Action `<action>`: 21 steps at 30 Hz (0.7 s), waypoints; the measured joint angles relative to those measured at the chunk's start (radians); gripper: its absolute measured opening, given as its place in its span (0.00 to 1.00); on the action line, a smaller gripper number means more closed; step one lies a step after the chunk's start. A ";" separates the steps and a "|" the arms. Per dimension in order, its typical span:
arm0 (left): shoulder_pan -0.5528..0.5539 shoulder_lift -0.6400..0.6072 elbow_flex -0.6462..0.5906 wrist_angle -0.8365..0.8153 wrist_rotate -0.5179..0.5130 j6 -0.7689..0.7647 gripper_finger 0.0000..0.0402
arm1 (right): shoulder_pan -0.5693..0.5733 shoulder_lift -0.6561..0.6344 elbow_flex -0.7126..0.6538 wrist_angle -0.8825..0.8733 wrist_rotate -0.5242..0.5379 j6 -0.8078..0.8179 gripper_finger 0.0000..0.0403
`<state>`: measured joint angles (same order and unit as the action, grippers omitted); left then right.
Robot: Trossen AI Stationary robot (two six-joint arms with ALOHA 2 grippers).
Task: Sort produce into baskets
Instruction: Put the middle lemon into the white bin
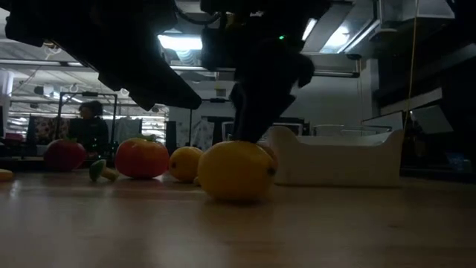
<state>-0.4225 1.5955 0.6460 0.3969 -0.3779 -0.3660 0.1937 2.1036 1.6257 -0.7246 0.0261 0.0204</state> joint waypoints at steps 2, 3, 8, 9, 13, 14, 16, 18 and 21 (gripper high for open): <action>0.000 0.000 0.000 0.001 0.000 0.000 0.03 | 0.000 0.009 0.000 -0.003 0.000 0.000 0.63; 0.000 0.000 0.000 0.000 0.000 0.000 0.03 | 0.000 0.012 0.002 0.008 0.000 -0.001 0.63; 0.000 0.000 0.000 0.001 0.000 -0.002 0.03 | 0.000 0.013 0.002 -0.005 0.001 -0.003 0.63; 0.000 0.000 0.000 0.002 0.000 -0.002 0.03 | 0.000 0.013 0.001 -0.011 0.001 -0.003 0.63; 0.000 0.000 0.000 0.005 0.000 -0.002 0.03 | 0.002 0.013 0.001 -0.013 0.000 -0.009 0.63; 0.000 0.000 0.000 0.005 0.000 -0.002 0.03 | 0.002 0.013 0.001 -0.012 0.000 -0.014 0.63; 0.000 0.000 0.000 0.004 0.000 -0.002 0.03 | 0.002 0.013 0.000 -0.011 0.000 -0.026 0.63; 0.000 0.000 0.000 0.005 0.000 -0.003 0.03 | 0.002 0.013 0.000 -0.009 0.000 -0.027 0.63; 0.000 0.000 0.000 0.005 0.000 -0.005 0.03 | 0.002 0.014 0.000 -0.009 0.000 -0.028 0.61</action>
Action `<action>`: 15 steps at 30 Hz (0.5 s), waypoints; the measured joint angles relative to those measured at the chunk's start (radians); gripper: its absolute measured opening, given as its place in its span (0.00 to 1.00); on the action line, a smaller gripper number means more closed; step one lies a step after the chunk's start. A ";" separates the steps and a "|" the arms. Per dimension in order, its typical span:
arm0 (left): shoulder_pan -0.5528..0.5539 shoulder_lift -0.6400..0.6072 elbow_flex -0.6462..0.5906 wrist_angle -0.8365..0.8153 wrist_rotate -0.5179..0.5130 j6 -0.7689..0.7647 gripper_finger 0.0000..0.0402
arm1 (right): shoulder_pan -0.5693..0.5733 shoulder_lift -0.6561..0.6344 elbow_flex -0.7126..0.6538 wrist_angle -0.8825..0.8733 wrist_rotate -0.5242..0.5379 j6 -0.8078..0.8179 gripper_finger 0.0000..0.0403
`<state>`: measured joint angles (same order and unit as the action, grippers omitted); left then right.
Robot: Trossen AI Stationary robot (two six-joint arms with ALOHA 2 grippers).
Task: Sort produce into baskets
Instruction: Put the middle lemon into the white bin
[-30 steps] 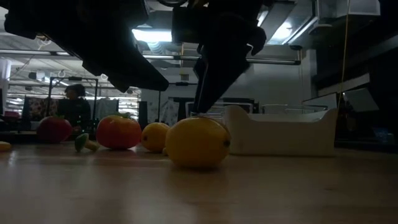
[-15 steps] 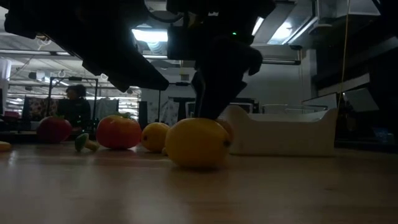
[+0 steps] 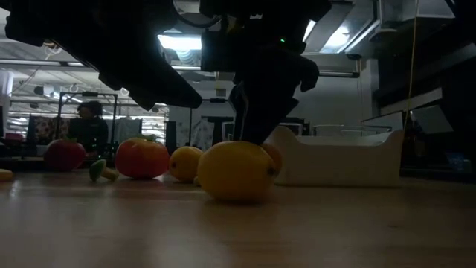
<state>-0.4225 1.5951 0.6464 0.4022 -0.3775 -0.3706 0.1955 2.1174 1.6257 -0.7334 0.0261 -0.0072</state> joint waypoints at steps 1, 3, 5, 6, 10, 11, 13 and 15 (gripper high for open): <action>0.000 0.000 0.000 0.000 0.000 0.000 0.03 | 0.000 0.000 0.000 0.000 0.000 0.000 0.59; 0.000 0.000 0.000 0.001 0.000 0.000 0.03 | 0.000 0.000 0.000 0.000 0.000 0.000 0.55; 0.000 0.000 0.000 0.001 0.000 0.000 0.03 | 0.000 0.000 0.000 0.001 0.000 -0.001 0.52; 0.000 0.000 0.000 0.002 0.000 0.000 0.03 | 0.000 0.000 0.000 0.001 0.000 0.000 0.51; 0.000 0.000 0.000 0.002 0.000 0.000 0.03 | 0.000 0.000 0.000 0.002 0.000 -0.001 0.49; 0.000 0.000 0.000 0.002 0.000 0.000 0.03 | 0.000 0.000 0.000 0.003 0.000 0.000 0.50; 0.000 -0.004 0.000 -0.001 0.000 0.001 0.03 | 0.000 0.000 0.000 0.004 0.000 0.000 0.50; 0.000 -0.014 0.000 -0.005 0.000 0.010 0.03 | 0.000 0.000 0.000 0.005 0.000 0.000 0.50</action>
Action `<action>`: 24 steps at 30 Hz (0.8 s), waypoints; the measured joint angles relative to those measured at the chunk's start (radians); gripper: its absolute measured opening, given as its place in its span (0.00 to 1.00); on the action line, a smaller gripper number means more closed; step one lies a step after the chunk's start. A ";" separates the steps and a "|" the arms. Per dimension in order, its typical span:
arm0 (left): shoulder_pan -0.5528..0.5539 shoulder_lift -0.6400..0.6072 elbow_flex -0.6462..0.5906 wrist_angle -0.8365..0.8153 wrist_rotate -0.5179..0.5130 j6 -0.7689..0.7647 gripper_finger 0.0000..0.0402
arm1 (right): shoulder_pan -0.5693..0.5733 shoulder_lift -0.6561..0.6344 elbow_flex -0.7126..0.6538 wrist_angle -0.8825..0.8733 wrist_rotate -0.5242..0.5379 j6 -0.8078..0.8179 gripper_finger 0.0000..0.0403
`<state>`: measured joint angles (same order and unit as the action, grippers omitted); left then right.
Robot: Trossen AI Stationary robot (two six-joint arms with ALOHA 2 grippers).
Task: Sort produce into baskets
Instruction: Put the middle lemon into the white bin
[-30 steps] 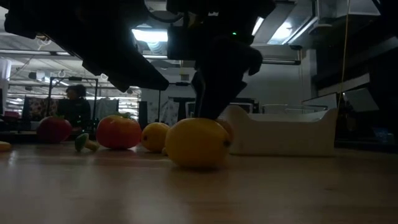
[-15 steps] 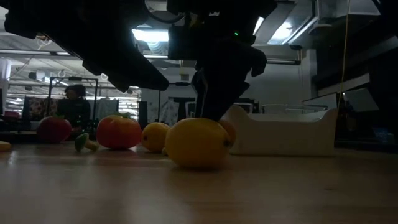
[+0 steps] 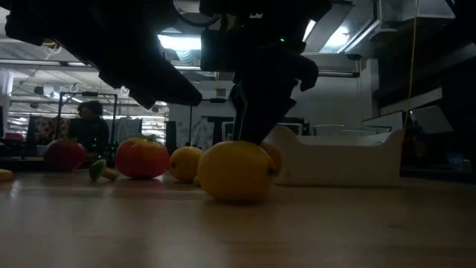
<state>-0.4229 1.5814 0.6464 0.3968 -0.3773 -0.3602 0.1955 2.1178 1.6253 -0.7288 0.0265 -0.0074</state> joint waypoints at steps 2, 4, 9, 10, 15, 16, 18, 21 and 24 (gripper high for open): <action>0.000 -0.015 0.000 -0.003 0.000 0.013 0.03 | 0.000 0.000 0.004 -0.005 0.000 0.000 0.50; 0.000 -0.035 0.000 -0.025 0.000 0.029 0.03 | 0.000 0.003 0.018 -0.014 -0.001 0.000 0.50; 0.000 -0.102 0.000 -0.086 0.000 0.045 0.03 | 0.000 0.008 0.066 -0.017 -0.001 0.000 0.51; 0.000 -0.118 0.000 -0.105 -0.001 0.046 0.03 | 0.000 0.008 0.078 -0.016 -0.001 0.000 0.51; 0.000 -0.201 0.000 -0.193 -0.001 0.049 0.03 | 0.000 0.008 0.128 -0.049 -0.001 -0.001 0.51; 0.000 -0.214 0.000 -0.210 -0.001 0.051 0.03 | 0.000 0.008 0.141 -0.061 -0.001 -0.001 0.51; 0.000 -0.242 0.000 -0.245 -0.001 0.062 0.03 | 0.000 0.006 0.169 -0.089 0.000 -0.002 0.51; 0.000 -0.281 0.000 -0.281 -0.001 0.082 0.03 | 0.000 0.004 0.210 -0.128 0.007 -0.002 0.51; 0.000 -0.316 0.000 -0.312 -0.001 0.083 0.03 | 0.000 0.004 0.260 -0.184 0.008 -0.013 0.51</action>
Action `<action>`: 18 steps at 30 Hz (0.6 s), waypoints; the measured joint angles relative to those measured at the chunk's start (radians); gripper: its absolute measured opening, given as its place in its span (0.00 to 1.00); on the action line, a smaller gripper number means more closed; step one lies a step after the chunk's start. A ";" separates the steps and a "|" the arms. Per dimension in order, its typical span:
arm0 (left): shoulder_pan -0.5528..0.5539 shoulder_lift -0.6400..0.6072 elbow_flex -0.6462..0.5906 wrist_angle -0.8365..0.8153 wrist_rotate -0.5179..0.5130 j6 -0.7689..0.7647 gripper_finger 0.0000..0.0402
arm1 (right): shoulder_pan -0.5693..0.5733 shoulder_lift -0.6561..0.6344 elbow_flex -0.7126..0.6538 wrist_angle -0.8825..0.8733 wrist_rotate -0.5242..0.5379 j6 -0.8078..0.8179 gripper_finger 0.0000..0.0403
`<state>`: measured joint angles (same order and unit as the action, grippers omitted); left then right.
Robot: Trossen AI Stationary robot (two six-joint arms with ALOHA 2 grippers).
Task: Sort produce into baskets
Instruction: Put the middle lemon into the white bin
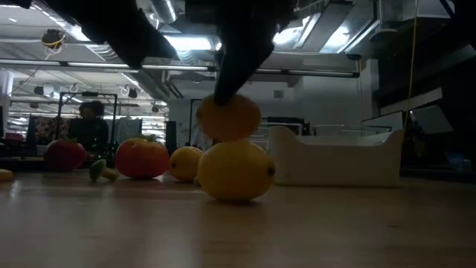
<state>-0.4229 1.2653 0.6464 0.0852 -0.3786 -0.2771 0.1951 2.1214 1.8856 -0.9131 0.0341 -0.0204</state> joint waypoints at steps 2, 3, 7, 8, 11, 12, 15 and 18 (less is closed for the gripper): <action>0.000 -0.019 0.000 -0.007 0.000 0.000 0.03 | 0.000 -0.001 0.029 -0.034 0.000 -0.018 0.51; 0.000 -0.026 0.000 -0.010 0.000 0.000 0.03 | 0.000 -0.001 0.044 -0.057 0.001 -0.025 0.51; 0.000 -0.045 0.000 -0.024 0.000 0.000 0.03 | -0.004 -0.002 0.095 -0.126 0.004 -0.046 0.51; 0.000 -0.045 0.000 -0.027 0.000 0.000 0.03 | -0.006 -0.002 0.105 -0.147 0.007 -0.053 0.51; 0.000 -0.047 0.000 -0.027 0.000 0.000 0.03 | -0.012 -0.002 0.129 -0.211 0.012 -0.064 0.51; 0.000 -0.047 0.000 -0.029 0.000 0.000 0.03 | -0.013 -0.002 0.133 -0.228 0.017 -0.064 0.51; 0.000 -0.047 0.000 -0.030 0.000 0.000 0.03 | -0.021 -0.003 0.133 -0.279 0.029 -0.065 0.51; 0.000 -0.047 0.000 -0.030 0.000 -0.001 0.03 | -0.027 -0.003 0.133 -0.326 0.051 -0.068 0.51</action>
<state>-0.4229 1.2182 0.6464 0.0551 -0.3786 -0.2779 0.1682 2.1185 2.0182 -1.2391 0.0851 -0.0879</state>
